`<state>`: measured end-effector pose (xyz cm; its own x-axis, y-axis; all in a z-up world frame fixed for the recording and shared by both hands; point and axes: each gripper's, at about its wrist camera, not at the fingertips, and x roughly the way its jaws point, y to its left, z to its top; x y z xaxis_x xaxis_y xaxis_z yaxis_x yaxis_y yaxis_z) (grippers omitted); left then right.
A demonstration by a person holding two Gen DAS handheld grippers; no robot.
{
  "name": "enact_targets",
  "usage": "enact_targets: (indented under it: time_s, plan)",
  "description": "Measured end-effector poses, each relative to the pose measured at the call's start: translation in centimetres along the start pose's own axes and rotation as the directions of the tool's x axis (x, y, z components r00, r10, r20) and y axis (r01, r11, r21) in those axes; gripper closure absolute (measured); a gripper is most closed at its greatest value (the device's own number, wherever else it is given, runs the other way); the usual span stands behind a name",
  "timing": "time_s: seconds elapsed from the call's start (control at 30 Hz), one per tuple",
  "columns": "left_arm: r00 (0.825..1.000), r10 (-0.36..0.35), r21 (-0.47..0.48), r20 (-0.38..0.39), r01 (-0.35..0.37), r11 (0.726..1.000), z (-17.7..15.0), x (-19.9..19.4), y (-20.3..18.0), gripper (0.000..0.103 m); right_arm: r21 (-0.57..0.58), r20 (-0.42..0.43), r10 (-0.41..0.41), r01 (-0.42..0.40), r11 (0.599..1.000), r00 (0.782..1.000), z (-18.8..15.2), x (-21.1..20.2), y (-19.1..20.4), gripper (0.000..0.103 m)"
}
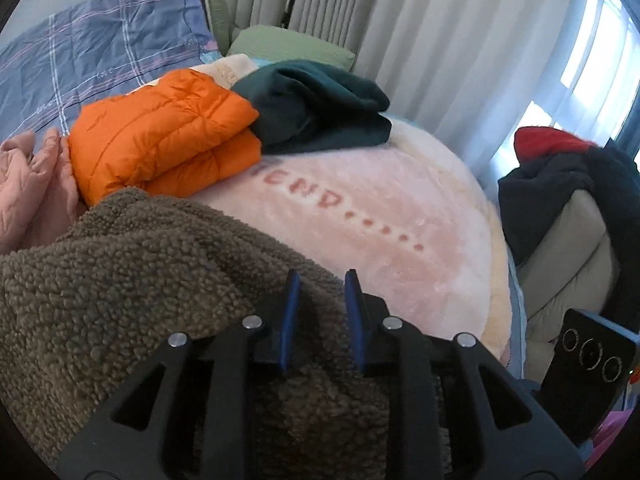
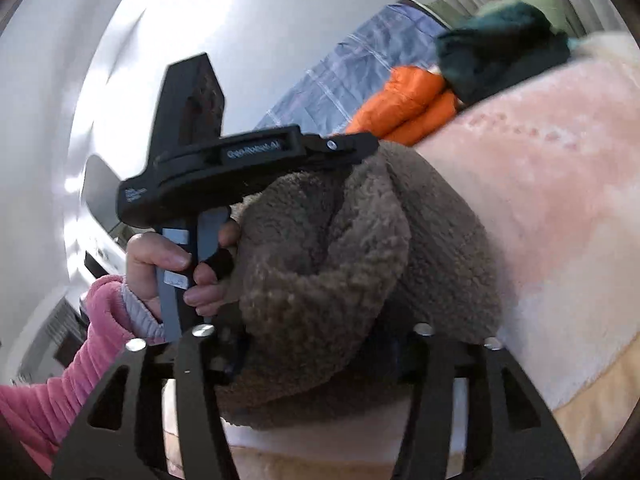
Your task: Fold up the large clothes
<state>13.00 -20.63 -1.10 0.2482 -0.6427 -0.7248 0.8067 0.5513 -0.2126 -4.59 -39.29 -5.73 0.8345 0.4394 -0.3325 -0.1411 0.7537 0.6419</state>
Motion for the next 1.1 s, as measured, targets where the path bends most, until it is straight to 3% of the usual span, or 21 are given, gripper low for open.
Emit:
enact_targets:
  time_s: [0.07, 0.13, 0.2, 0.27, 0.37, 0.43, 0.5, 0.57, 0.63, 0.67, 0.7, 0.73, 0.8, 0.87, 0.97, 1.03, 1.1]
  plan:
    - [1.0, 0.001, -0.032, 0.011, -0.001, 0.999, -0.4, -0.5, 0.8, 0.079, -0.004, -0.011, 0.023, -0.023, 1.0, 1.0, 1.2, 0.9, 0.3, 0.03]
    - [0.999, -0.018, -0.069, 0.036, 0.021, 0.997, -0.7, -1.0, 1.5, 0.079, 0.018, -0.06, 0.042, -0.041, 0.999, 0.997, 2.2, 3.1, 0.7, 0.028]
    - [0.998, -0.013, -0.104, 0.061, 0.02, 0.994, -0.9, -2.1, 2.2, 0.07, 0.041, -0.063, 0.053, -0.051, 0.998, 0.997, 2.7, 4.5, -0.1, 0.046]
    - [0.993, 0.039, -0.145, 0.11, -0.023, 0.989, -0.3, -3.8, 2.7, 0.06, 0.027, -0.032, 0.077, -0.076, 0.997, 0.997, 3.5, 3.6, 0.0, 0.063]
    - [0.973, 0.033, -0.176, 0.229, 0.008, 0.984, 0.5, -8.3, 3.3, 0.06, -0.134, 0.078, 0.042, -0.032, 0.99, 0.996, 4.1, 0.4, 3.1, 0.066]
    - [0.955, 0.069, -0.156, 0.287, -0.025, 0.987, 1.0, -11.0, 3.2, 0.059, -0.133, 0.111, 0.043, -0.028, 0.991, 0.993, 4.5, -1.2, 3.2, 0.066]
    - [0.948, 0.081, -0.122, 0.307, -0.046, 0.992, 1.4, -12.9, 3.0, 0.051, -0.109, 0.12, 0.016, -0.002, 0.994, 0.993, 4.7, -1.8, 1.8, 0.066]
    - [0.96, 0.099, -0.076, 0.26, -0.082, 0.994, 1.4, -12.3, 2.7, 0.035, -0.05, 0.05, -0.021, 0.024, 0.998, 0.999, 4.5, -0.6, -1.4, 0.064]
    - [0.981, 0.14, -0.004, 0.132, -0.141, 0.99, 0.6, -8.8, 2.5, 0.031, 0.099, -0.026, 0.007, -0.004, 0.995, 1.0, 3.2, 1.2, -5.1, 0.055]
    - [0.973, 0.23, 0.07, 0.0, -0.229, 0.971, -0.6, -4.7, 2.3, 0.028, 0.162, -0.039, 0.035, -0.029, 0.986, 0.999, 2.5, 1.7, -6.2, 0.045]
    - [0.953, 0.297, 0.142, -0.057, -0.287, 0.947, -1.9, -1.8, 2.0, 0.027, 0.197, -0.049, 0.038, -0.027, 0.98, 0.998, 2.0, 2.0, -6.9, 0.045]
    - [0.944, 0.327, 0.186, -0.043, -0.314, 0.931, -3.2, 0.1, 1.8, 0.027, 0.165, -0.053, -0.009, 0.017, 0.986, 0.999, 1.7, 2.0, -6.6, 0.045]
    - [0.957, 0.287, 0.135, -0.043, -0.279, 0.951, -2.8, -0.4, 2.4, 0.027, 0.112, -0.043, -0.046, 0.05, 0.992, 0.998, 1.8, 1.3, -5.7, 0.04]
    - [0.96, 0.275, 0.136, -0.046, -0.267, 0.954, -2.7, -1.0, 2.6, 0.027, 0.048, -0.037, -0.101, 0.102, 0.994, 0.994, 2.5, 0.3, -4.4, 0.029]
    - [0.96, 0.278, 0.128, -0.036, -0.271, 0.954, -2.9, -1.3, 2.9, 0.027, -0.053, 0.049, -0.193, 0.196, 0.979, 0.98, 4.1, -2.4, -2.2, 0.029]
    - [0.958, 0.285, 0.132, -0.026, -0.28, 0.951, -3.0, -1.2, 2.9, 0.027, -0.093, 0.163, -0.23, 0.247, 0.964, 0.959, 5.4, -4.5, -0.5, 0.029]
    - [0.953, 0.303, 0.142, -0.021, -0.297, 0.944, -3.1, -1.0, 2.3, 0.027, -0.137, 0.22, -0.178, 0.211, 0.968, 0.959, 6.6, -5.0, 0.7, 0.043]
